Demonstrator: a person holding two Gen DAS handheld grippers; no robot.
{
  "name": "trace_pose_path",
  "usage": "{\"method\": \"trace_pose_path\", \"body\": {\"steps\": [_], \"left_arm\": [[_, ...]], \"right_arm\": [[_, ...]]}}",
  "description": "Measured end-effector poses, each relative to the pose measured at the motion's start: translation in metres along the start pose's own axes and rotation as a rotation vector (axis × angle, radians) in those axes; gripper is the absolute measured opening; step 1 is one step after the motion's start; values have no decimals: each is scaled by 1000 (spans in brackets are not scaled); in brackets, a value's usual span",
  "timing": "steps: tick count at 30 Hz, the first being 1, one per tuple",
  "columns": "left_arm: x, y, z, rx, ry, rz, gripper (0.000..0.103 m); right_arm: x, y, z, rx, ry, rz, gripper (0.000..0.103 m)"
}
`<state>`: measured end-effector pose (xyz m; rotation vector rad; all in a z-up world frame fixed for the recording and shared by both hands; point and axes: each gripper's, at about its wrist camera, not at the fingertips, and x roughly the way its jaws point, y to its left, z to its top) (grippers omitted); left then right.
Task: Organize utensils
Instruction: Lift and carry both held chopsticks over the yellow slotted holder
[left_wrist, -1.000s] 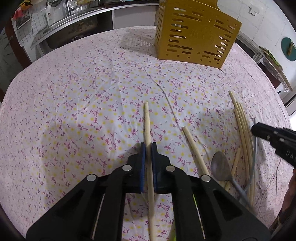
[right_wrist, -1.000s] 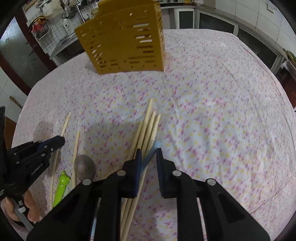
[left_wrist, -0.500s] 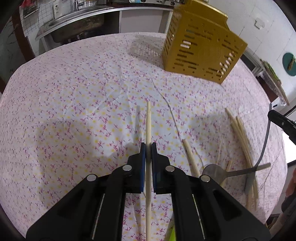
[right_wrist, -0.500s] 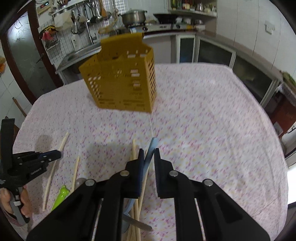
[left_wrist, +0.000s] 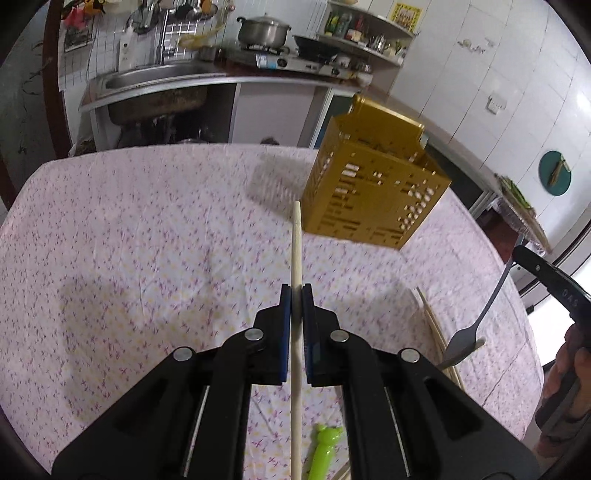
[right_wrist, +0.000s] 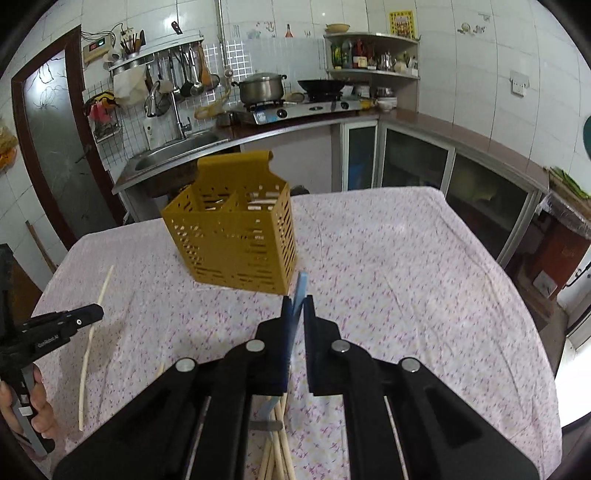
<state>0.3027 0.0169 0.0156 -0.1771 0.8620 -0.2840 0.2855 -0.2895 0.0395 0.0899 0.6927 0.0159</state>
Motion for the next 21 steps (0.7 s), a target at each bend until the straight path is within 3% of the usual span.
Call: {"method": "trace_pose_path", "body": {"steps": [11,21], "left_arm": [[-11,-8,3,10,-81,-39,5],[-18,-20,3,67,-112,-12,5]], "right_arm": [[-6,3,5,-12,-26,1,5],[-4,6,5,-19,-34,9,5]]}}
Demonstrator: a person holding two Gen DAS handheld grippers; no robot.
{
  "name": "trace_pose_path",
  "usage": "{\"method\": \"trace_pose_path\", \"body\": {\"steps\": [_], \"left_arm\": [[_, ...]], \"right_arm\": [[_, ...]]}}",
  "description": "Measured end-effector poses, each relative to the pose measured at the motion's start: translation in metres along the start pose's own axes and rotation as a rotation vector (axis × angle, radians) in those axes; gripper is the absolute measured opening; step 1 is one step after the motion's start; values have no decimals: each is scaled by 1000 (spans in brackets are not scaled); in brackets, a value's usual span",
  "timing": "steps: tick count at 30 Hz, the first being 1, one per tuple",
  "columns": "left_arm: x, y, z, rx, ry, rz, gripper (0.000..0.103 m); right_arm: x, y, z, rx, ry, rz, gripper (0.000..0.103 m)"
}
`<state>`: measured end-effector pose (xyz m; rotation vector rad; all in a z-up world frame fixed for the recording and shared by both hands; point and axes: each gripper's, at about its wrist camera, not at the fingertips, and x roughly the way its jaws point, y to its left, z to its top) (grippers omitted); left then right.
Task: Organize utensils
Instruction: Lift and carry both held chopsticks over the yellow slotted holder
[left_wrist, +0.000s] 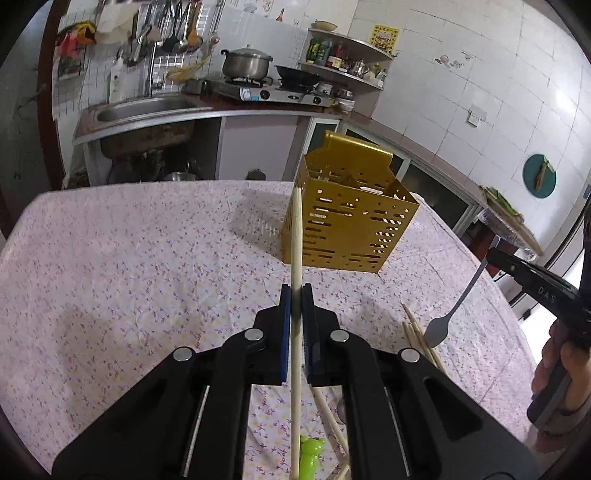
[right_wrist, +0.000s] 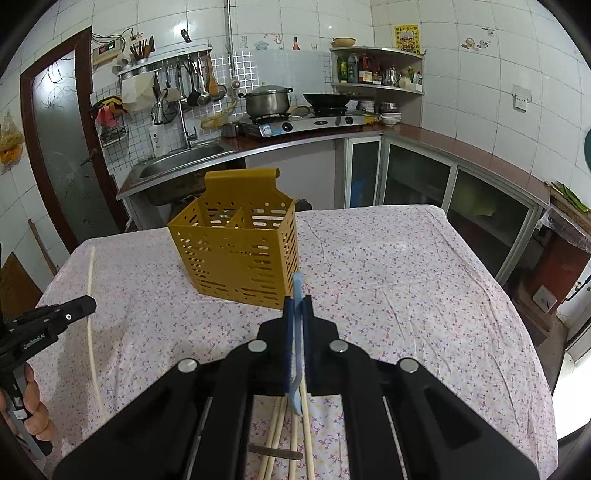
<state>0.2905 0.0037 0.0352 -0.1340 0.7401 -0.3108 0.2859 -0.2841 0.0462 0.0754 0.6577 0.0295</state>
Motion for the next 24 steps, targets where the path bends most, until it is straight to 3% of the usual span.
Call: {"method": "trace_pose_path", "body": {"steps": [9,18,24], "left_arm": [[-6,-20,41,40,-54,1,5],[-10,-64,139,95,-274,8,5],[18,-83,191,111,-417,27,5]], "right_arm": [[-8,-3,26,-1,-38,-6,5],[-24,0,117,10,-143,30,5],[-5,3,165,31,-175,44,5]]}}
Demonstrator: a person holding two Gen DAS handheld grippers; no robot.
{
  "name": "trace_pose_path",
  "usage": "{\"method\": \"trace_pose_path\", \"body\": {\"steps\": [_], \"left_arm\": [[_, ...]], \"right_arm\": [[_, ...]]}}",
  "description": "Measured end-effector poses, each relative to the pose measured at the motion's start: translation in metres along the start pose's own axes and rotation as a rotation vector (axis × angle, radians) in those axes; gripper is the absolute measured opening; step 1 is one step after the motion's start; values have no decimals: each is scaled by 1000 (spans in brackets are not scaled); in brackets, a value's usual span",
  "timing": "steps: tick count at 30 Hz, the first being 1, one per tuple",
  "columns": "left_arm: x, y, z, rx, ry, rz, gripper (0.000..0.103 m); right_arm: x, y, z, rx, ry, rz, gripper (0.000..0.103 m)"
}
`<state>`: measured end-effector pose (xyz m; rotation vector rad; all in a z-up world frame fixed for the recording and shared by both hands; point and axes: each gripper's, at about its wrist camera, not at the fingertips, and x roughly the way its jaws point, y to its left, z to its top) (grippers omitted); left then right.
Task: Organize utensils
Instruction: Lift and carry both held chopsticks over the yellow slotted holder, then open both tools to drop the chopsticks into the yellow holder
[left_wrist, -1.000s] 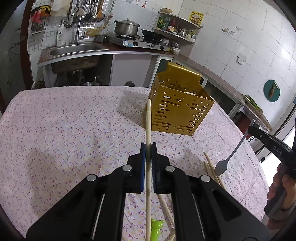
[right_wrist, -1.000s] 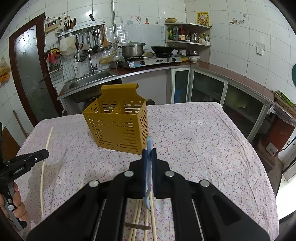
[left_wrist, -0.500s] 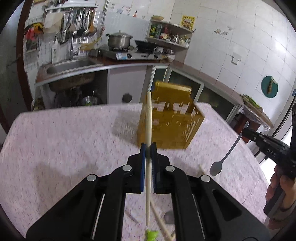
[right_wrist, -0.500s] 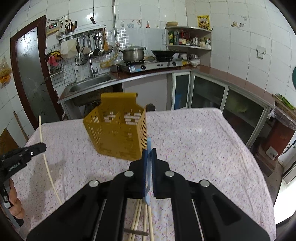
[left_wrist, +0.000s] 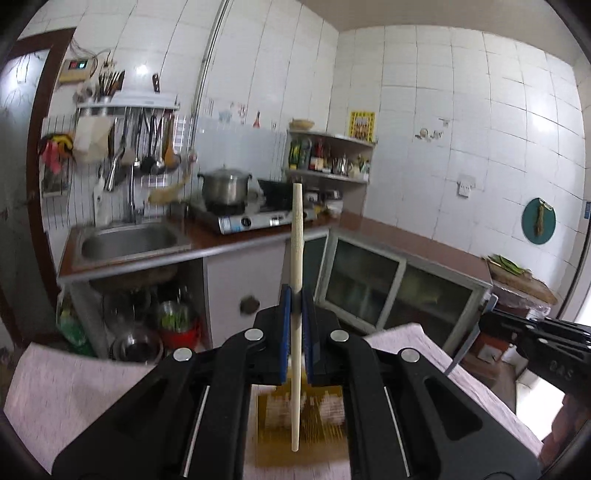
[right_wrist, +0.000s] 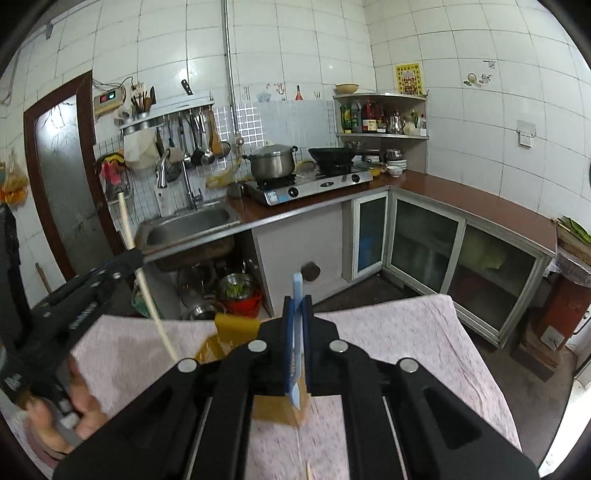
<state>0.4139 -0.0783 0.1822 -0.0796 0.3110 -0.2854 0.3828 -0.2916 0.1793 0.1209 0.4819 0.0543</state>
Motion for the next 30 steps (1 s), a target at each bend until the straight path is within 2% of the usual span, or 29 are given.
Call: {"method": "trace_pose_path", "body": {"steps": [2,5,11,17,23,25,26,27,28,29,30], "left_arm": [[14,-4,1,17,-25,15,5],[37,-1,-7,11,-8,13,5],[68,15,-49,3,66,9,5],[76,26,-78,-3,121,9,5],[73,40,-88,-51,187,6,6],[65,43,-86,-65,199,2,18],[61,44,-86,-69,203,1,22],[51,45,-84,-77,205,3,33],[42,46,-85,-78,206,9,48],[30,48,-85,-74,212,21,57],[21,48,-86,-71,217,32,69]], "right_arm": [[13,3,6,2,-3,8,5],[33,5,7,-2,-2,26,5],[84,5,-26,4,62,40,5],[125,5,-66,-5,140,34,5],[128,10,-83,-24,170,40,9],[118,6,-83,-6,168,39,12],[112,4,-83,3,161,39,24],[105,2,-83,12,152,36,38],[95,-2,-84,16,142,28,42],[88,-5,-86,16,142,20,44],[82,-9,-90,17,151,11,44]]}}
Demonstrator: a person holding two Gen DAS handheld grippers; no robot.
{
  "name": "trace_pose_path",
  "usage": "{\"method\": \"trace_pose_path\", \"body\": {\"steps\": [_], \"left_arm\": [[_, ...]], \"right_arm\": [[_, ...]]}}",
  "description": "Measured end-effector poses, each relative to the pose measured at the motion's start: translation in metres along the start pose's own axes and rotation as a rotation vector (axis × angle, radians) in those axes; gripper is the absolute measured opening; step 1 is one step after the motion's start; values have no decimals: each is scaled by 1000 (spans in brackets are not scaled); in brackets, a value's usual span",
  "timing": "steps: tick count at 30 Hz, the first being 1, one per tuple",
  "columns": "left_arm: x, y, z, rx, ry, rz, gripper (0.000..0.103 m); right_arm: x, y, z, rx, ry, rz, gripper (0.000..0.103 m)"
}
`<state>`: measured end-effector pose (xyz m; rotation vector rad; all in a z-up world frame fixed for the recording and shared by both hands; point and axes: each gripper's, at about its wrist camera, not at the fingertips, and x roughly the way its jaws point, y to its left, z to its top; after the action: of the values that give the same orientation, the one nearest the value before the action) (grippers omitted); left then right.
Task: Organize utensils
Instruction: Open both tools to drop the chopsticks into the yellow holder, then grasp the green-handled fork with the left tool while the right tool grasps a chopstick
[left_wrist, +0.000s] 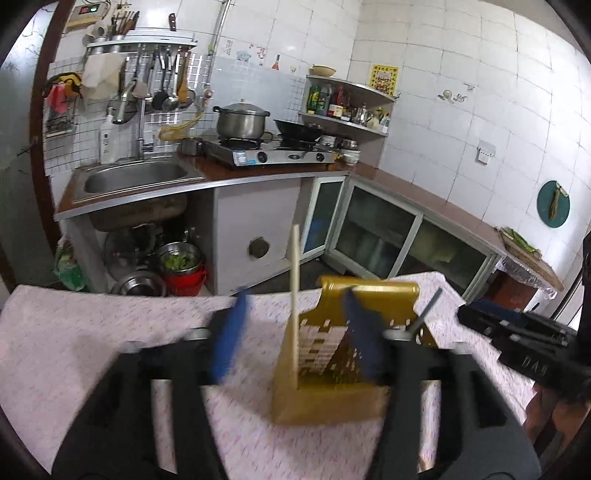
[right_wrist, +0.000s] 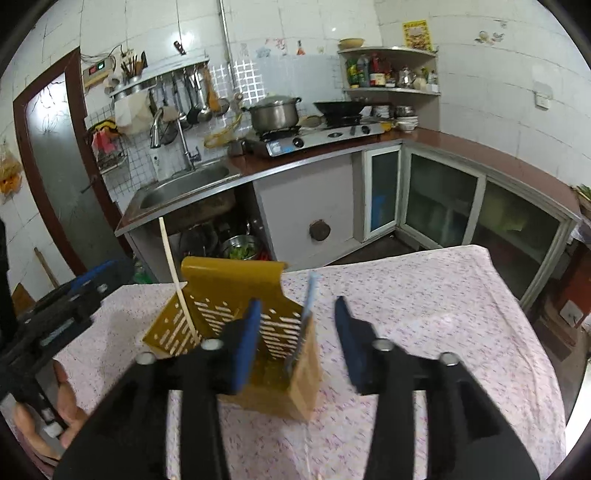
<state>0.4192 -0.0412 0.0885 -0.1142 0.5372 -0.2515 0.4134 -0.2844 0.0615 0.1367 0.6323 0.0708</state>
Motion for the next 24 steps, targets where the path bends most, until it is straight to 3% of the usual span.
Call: {"method": "trace_pose_path", "body": {"steps": [4,6,8,15,24], "left_arm": [[-37,9,-20,12,40,37,95],[-52,15,-32,10,69,46,98],[-64,20,-52,20,122,52,98],[-80,34,-121,4,317,51,98],[-89,27,-192,45,492,13,98]], "right_arm": [[-16,-18,-26,6,63,-31,55],[-22,-25,-48,0,105,-53,59],[-25,-32,-67,5,141,-69,65],[-27,-42,-137,-17,273,-88,67],[-25,-46,-182,-48,366,-93,67]]}}
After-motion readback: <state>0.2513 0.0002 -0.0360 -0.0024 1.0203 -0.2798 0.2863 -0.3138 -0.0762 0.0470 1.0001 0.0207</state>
